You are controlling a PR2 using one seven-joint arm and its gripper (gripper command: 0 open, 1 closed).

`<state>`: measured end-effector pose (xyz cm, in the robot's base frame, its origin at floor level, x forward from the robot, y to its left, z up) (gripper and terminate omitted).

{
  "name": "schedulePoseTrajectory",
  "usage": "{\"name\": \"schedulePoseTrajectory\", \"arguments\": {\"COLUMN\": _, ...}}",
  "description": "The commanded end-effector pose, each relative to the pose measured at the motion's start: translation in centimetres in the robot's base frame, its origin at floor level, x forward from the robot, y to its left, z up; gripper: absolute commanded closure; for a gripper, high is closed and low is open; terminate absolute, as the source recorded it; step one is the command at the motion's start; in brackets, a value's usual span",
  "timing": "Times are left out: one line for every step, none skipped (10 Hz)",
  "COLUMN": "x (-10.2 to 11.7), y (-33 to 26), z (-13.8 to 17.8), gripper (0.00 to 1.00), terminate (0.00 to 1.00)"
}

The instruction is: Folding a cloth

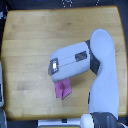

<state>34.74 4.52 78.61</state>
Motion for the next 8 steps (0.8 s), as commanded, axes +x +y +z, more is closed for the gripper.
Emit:
{"name": "schedulePoseTrajectory", "arguments": {"x": 0.3, "y": -0.7, "z": 1.3, "gripper": 0.0, "terminate": 0.0}}
{"name": "schedulePoseTrajectory", "arguments": {"x": 0.8, "y": -0.8, "z": 1.7, "gripper": 0.0, "terminate": 0.0}}
{"name": "schedulePoseTrajectory", "arguments": {"x": 0.9, "y": -1.0, "z": 2.3, "gripper": 0.0, "terminate": 0.0}}
{"name": "schedulePoseTrajectory", "arguments": {"x": 1.3, "y": -1.2, "z": 3.5, "gripper": 0.0, "terminate": 0.0}}
{"name": "schedulePoseTrajectory", "arguments": {"x": 1.5, "y": -1.4, "z": 4.0, "gripper": 0.0, "terminate": 0.0}}
{"name": "schedulePoseTrajectory", "arguments": {"x": 1.9, "y": -2.2, "z": 5.6, "gripper": 0.0, "terminate": 0.0}}
{"name": "schedulePoseTrajectory", "arguments": {"x": 1.7, "y": -4.2, "z": 7.7, "gripper": 0.0, "terminate": 0.0}}
{"name": "schedulePoseTrajectory", "arguments": {"x": 2.2, "y": -5.1, "z": 8.6, "gripper": 0.0, "terminate": 0.0}}
